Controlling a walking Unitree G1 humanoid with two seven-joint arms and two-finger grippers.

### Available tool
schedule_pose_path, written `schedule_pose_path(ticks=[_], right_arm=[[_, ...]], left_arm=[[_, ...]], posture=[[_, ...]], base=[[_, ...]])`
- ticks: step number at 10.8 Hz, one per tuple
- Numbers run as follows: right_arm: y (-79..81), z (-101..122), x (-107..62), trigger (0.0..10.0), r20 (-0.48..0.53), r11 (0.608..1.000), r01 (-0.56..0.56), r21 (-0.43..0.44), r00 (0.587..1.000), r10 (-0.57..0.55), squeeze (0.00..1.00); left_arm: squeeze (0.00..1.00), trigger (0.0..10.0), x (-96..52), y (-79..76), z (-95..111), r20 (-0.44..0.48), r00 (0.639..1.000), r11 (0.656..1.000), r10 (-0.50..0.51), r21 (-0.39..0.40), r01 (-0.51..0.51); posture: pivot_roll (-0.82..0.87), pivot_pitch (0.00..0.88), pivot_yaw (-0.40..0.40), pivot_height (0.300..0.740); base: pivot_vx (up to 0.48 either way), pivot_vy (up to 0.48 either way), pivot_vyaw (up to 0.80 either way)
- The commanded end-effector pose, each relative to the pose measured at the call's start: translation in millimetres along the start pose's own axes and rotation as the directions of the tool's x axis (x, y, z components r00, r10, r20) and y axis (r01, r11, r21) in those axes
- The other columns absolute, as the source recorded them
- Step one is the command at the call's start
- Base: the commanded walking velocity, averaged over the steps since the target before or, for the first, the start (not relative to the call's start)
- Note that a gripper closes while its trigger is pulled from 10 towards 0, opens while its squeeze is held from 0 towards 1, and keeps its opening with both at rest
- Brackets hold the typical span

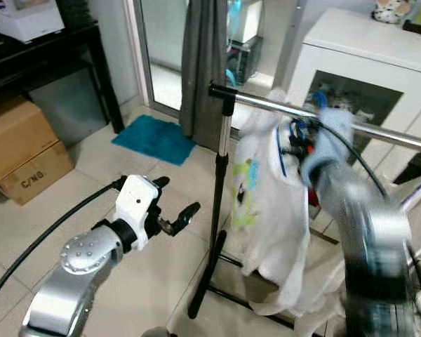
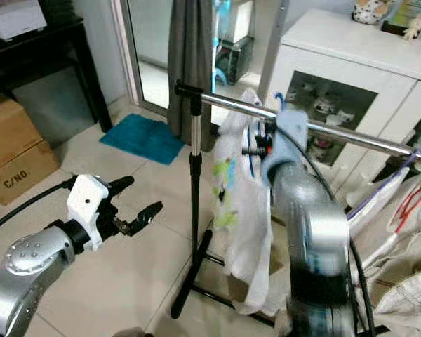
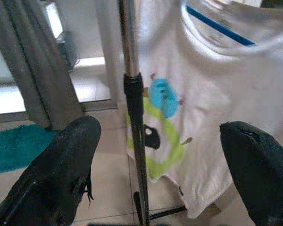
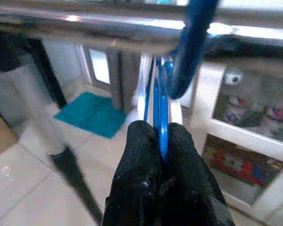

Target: Hang hanger

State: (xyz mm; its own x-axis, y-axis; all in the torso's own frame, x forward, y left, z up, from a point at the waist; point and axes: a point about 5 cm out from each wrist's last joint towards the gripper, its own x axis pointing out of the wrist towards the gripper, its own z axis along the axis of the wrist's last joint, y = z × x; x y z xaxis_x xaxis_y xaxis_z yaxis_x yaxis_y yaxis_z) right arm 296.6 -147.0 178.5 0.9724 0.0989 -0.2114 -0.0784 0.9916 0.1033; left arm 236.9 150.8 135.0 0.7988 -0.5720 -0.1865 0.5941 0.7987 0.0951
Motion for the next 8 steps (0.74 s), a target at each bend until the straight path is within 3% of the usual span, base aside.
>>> schedule_pose_path(ticks=[1, 5, 8], right_arm=[[6.5, 5, -6.4, 0.0, 0.054, 0.999, -0.047, 0.003, 0.997, 0.047, 0.0], [25.0, -30, -24.1, 0.0, -0.02, 0.968, -0.249, -0.022, 0.968, 0.249, 0.0], [29.9, -39, -28.2, 0.0, -0.022, 0.952, -0.303, -0.049, 0.953, 0.303, 0.0]], left_arm=[[0.2, 10.0, 0.7, 1.1, 2, 0.001, 1.0, 1.0, 0.012, 0.0, -0.012], [0.14, 10.0, 0.9, -1.8, -1, -0.018, 1.0, 1.0, 0.003, -0.004, -0.003], [0.13, 10.0, -0.8, -1.0, -2, -0.023, 1.0, 1.0, 0.01, -0.009, -0.01]], posture=[[-0.01, 0.0, -0.032, 0.74], [-0.01, 0.004, -0.028, 0.74], [0.0, 0.004, -0.032, 0.74]], base=[[0.0, 0.0, 0.0], [0.0, 0.0, 0.0], [-0.087, 0.0, 0.0]])
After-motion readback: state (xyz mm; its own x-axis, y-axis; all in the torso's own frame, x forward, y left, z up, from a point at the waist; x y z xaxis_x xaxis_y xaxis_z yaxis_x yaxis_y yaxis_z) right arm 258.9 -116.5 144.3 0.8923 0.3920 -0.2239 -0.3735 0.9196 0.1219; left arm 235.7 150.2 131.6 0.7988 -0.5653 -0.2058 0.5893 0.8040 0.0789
